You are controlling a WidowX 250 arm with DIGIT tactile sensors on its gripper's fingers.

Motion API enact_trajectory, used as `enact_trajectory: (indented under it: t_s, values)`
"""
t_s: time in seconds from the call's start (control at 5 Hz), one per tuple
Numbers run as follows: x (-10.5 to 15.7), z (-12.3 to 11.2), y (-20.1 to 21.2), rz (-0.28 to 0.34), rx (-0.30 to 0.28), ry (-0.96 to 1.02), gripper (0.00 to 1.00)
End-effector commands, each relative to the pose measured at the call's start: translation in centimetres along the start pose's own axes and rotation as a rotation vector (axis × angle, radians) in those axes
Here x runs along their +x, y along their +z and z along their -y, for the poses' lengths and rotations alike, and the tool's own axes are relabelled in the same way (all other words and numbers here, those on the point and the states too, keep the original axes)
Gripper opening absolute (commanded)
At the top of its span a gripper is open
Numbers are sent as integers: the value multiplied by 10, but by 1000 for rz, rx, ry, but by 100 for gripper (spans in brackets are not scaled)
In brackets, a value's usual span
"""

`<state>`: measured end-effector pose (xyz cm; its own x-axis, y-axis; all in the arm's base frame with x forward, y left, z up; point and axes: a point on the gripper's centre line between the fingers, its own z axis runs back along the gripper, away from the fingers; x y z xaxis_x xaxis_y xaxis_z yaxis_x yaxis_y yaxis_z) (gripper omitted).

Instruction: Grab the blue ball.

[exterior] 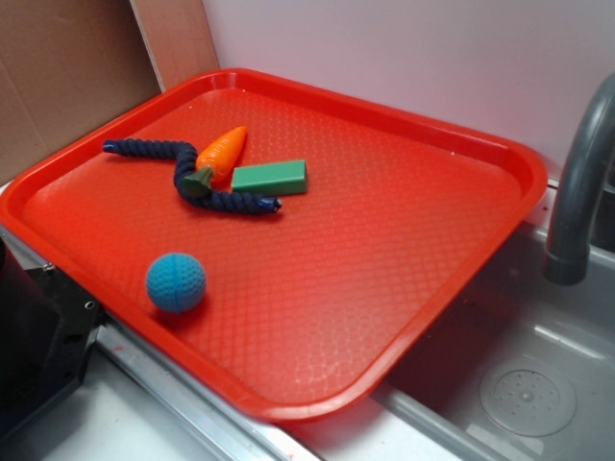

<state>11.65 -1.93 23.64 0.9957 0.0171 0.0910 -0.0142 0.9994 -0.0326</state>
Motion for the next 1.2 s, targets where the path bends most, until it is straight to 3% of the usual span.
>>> enact_trajectory:
  t_s: [0.0, 0.2, 0.6, 0.8, 1.0]
  values:
    - [0, 0, 0, 0, 0, 0, 100]
    - [3, 23, -51, -17, -50, -18, 100]
    - [0, 43, -137, -9, -43, -36, 100]
    - [-1, 48, -160, -54, -10, -49, 100]
    - [-1, 53, -186, -72, -28, -65, 100]
